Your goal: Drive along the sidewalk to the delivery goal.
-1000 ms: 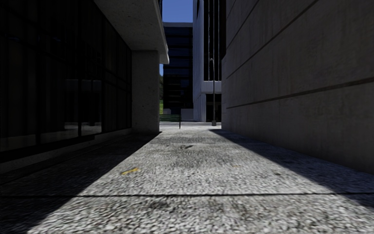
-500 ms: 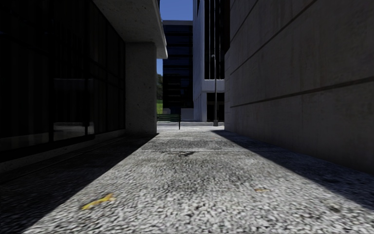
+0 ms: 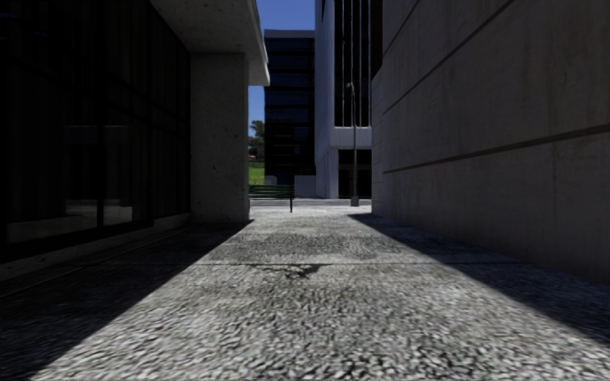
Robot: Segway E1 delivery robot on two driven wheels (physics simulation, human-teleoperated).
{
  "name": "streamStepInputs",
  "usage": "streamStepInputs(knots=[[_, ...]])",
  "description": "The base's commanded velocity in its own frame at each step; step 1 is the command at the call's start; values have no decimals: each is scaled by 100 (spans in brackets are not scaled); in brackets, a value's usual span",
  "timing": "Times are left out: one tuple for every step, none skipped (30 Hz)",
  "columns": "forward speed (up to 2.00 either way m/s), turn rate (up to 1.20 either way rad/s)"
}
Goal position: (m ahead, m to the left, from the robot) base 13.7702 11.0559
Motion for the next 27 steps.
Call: streamStepInputs(knots=[[200, 0], [200, 0], [200, 0], [200, 0], [200, 0], [200, 0], [200, 0], [200, 0], [200, 0], [200, 0], [200, 0], [200, 0], [200, 0], [200, 0], [200, 0], [200, 0], [200, 0], [200, 0], [200, 0], [200, 0], [200, 0], [200, 0], [200, 0], [200, 0], [200, 0], [200, 0], [200, 0]])
